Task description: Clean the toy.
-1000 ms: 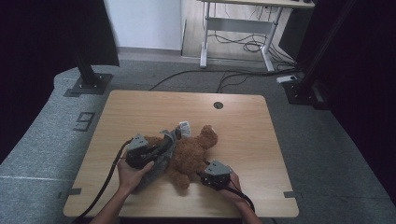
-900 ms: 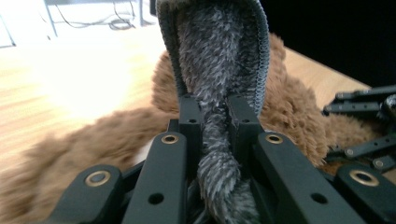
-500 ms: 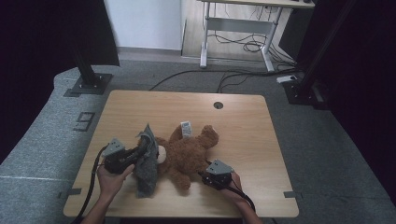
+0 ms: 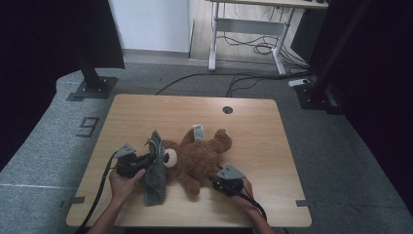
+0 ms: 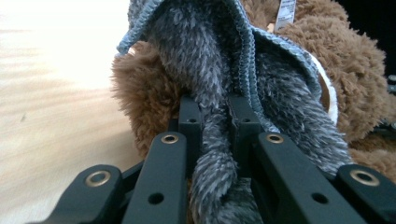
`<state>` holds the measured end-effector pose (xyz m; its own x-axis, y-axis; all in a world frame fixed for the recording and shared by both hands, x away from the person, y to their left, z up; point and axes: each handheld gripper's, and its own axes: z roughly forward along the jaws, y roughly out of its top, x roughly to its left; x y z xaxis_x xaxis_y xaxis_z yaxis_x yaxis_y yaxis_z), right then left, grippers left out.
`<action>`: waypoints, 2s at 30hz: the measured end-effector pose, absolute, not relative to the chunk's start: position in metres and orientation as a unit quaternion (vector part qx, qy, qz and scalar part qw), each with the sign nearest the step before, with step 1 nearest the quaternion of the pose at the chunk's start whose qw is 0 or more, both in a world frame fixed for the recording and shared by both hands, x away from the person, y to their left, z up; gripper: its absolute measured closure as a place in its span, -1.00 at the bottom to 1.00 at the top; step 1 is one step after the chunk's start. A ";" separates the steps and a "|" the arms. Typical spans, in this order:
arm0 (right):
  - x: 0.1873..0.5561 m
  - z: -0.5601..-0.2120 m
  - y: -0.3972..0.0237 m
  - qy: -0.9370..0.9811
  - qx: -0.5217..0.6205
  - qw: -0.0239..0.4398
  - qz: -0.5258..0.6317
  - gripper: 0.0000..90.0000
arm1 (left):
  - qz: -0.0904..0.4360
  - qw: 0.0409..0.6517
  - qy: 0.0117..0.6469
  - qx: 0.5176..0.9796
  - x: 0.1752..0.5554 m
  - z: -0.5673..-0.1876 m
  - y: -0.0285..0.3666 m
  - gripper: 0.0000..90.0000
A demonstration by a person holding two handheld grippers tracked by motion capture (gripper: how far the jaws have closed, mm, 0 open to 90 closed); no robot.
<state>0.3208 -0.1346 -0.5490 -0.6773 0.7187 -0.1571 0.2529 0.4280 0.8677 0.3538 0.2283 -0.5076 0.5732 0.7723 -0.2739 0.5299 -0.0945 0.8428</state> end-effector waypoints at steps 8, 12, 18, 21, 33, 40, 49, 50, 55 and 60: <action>0.341 -0.548 -0.143 0.791 0.334 0.260 0.441 0.19 | 0.124 0.497 0.440 0.737 0.380 -0.504 0.215 0.76; 0.348 -0.548 -0.144 0.783 0.345 0.263 0.447 0.16 | 0.125 0.496 0.442 0.737 0.386 -0.502 0.212 0.76; 0.348 -0.548 -0.146 0.776 0.356 0.275 0.443 0.01 | 0.147 0.494 0.432 0.740 0.381 -0.493 0.216 0.76; 0.347 -0.548 -0.147 0.775 0.356 0.277 0.442 0.00 | 0.177 0.485 0.430 0.741 0.372 -0.483 0.228 0.76; 0.346 -0.547 -0.148 0.777 0.355 0.279 0.438 -0.03 | 0.165 0.435 0.458 0.758 0.325 -0.490 0.292 0.74; 0.346 -0.548 -0.148 0.779 0.355 0.277 0.436 -0.04 | 0.110 0.395 0.457 0.789 0.302 -0.522 0.293 0.54; 0.346 -0.548 -0.148 0.779 0.355 0.276 0.437 -0.05 | 0.178 0.403 0.481 0.758 0.315 -0.495 0.290 -0.39; 0.345 -0.549 -0.148 0.779 0.355 0.276 0.437 -0.05 | 0.183 0.409 0.479 0.755 0.314 -0.490 0.291 -0.44; 0.345 -0.549 -0.149 0.779 0.356 0.275 0.438 -0.08 | 0.180 0.438 0.445 0.760 0.297 -0.475 0.281 -0.43; 0.345 -0.547 -0.150 0.778 0.354 0.275 0.441 -0.16 | 0.123 0.421 0.397 0.806 0.284 -0.494 0.250 -0.41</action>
